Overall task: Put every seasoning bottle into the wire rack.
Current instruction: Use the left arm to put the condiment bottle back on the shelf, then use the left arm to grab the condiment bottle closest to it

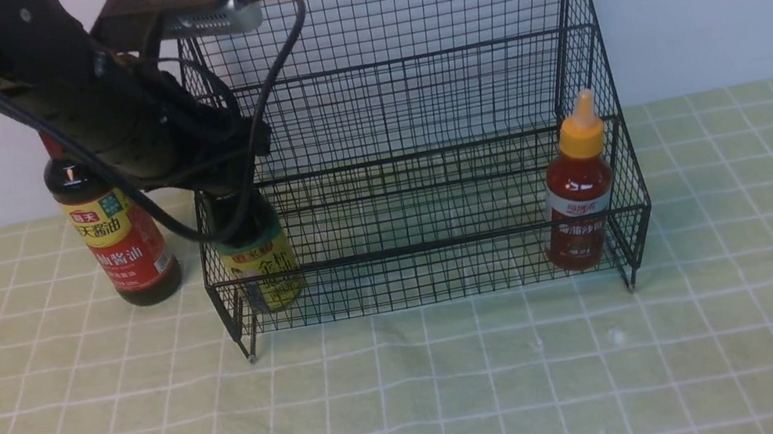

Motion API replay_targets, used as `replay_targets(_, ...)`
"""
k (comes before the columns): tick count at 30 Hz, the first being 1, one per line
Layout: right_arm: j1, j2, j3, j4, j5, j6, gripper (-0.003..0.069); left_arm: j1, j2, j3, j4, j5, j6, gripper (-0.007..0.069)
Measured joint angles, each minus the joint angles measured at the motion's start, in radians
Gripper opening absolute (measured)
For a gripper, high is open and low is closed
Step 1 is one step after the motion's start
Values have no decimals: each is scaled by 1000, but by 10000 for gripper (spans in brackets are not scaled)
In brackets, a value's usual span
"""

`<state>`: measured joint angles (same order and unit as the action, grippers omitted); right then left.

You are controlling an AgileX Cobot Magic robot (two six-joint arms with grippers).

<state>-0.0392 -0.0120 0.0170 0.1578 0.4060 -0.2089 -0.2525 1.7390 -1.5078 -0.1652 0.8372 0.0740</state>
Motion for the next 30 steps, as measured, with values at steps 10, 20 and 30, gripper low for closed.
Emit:
replay_targets(10, 0, 0, 0, 0, 0, 0, -15, -1, 32, -5, -37, 18, 82, 323)
replay_targets(20, 0, 0, 0, 0, 0, 0, -15, -3, -92, -5, -27, 13, 89, 454)
replay_targets(30, 0, 0, 0, 0, 0, 0, -15, 132, -385, -5, 88, -171, -74, 25)
